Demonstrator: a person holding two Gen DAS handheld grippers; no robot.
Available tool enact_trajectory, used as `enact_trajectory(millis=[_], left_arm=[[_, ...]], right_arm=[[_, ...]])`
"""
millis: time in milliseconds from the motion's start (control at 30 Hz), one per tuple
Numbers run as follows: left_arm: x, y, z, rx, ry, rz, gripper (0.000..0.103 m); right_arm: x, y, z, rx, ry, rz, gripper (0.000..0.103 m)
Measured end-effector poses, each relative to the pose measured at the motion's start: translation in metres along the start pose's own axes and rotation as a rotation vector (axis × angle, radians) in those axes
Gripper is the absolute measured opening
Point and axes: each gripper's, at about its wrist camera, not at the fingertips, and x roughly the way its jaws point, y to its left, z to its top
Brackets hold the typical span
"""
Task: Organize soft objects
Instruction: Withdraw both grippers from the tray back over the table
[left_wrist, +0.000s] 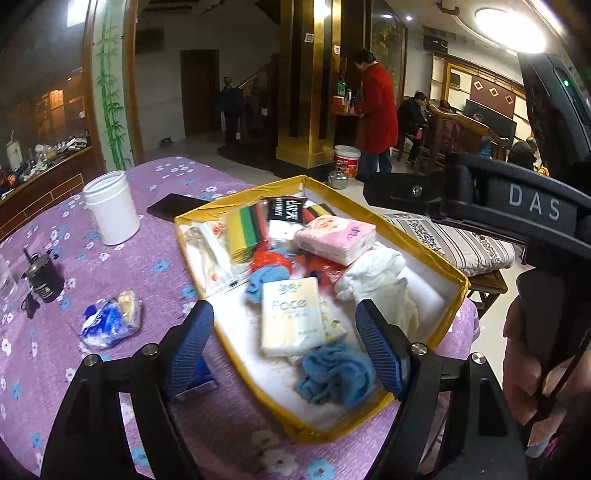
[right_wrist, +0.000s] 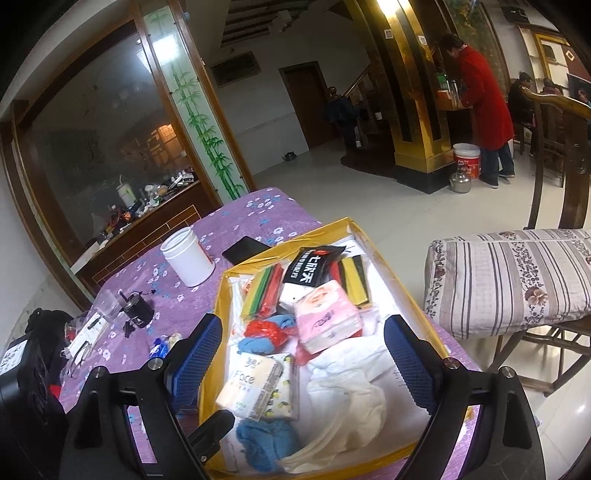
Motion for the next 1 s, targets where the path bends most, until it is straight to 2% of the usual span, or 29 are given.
enact_trajectory(millis=[333,700,867,1000], left_arm=[[-0.014,0.037,-0.011,-0.076,0.002,0.029,0.079],[-0.035,0.092,-0.030,-0.150,0.025,0.086,0.079],[-0.050,0.141,-0.040,-0.180,0.025,0.192,0.079],[-0.055,0.189,-0.042,-0.269,0.042,0.256,0.079]], right_arm=[[0.005,0.033,-0.008,-0.049,0.027,0.043,0.094],[0.021,0.072,-0.023,-0.131,0.103,0.118,0.094],[0.029,0.091,-0.033,-0.151,0.159,0.196,0.094],[0.032,0.105,-0.043,-0.192,0.181,0.234,0.094]])
